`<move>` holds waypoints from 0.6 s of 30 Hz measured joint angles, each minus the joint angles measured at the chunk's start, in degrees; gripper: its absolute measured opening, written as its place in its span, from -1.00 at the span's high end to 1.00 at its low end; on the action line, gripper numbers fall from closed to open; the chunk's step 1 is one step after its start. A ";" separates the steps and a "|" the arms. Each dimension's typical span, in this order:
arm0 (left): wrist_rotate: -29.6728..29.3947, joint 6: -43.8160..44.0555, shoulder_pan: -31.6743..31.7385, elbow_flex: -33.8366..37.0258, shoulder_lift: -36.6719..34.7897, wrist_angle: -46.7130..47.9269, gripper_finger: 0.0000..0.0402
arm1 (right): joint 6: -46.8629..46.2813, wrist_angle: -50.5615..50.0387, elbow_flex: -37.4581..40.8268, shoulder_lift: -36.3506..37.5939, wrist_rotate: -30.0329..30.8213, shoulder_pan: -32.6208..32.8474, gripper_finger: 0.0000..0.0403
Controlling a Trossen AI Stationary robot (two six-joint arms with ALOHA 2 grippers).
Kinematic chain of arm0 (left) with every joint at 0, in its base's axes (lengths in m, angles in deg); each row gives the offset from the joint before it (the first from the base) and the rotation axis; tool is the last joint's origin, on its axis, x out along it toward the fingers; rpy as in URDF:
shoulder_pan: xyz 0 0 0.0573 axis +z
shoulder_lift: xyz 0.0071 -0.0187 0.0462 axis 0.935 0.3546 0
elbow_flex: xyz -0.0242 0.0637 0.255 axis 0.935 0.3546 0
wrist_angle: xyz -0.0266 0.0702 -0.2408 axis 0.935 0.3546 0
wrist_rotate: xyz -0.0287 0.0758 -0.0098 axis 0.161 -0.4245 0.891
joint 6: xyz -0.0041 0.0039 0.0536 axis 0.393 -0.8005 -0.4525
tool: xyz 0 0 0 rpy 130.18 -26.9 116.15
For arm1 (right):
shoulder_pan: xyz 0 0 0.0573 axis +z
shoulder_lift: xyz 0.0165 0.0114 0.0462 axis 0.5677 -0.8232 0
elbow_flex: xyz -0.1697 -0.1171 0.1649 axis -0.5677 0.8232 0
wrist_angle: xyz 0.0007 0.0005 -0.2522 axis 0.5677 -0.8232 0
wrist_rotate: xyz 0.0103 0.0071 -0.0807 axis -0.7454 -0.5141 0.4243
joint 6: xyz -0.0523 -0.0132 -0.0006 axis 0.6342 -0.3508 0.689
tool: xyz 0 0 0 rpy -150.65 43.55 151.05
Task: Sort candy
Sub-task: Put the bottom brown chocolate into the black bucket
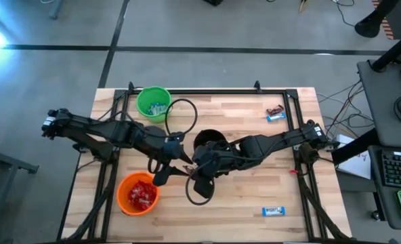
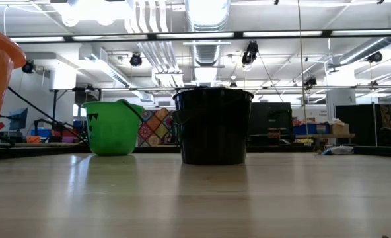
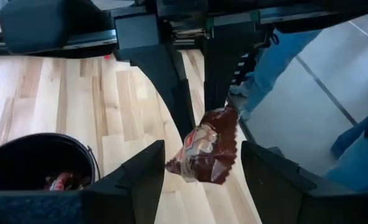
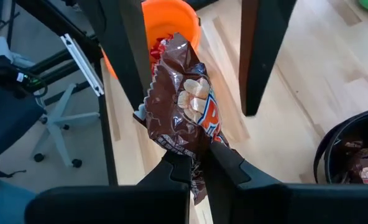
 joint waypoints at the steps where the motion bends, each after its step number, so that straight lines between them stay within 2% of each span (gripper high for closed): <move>1: 0.00 -0.35 0.00 0.00 0.12 -0.20 0.04 | 0.00 0.05 0.00 0.02 0.01 0.00 0.94; 4: 0.00 -1.46 0.00 0.00 0.51 -0.11 0.06 | 0.00 0.05 0.04 0.02 0.03 -0.04 0.94; 7: 0.04 -2.73 0.00 0.00 0.80 -0.09 0.17 | -0.01 0.09 0.04 0.02 0.05 -0.04 0.94; 16: 1.12 -4.69 0.00 0.00 0.83 -0.07 0.88 | 0.36 0.19 0.10 0.02 0.03 -0.02 0.94; 18: 1.20 -4.67 0.00 0.00 0.79 -0.09 0.94 | 0.67 0.40 0.11 0.02 0.02 -0.02 0.94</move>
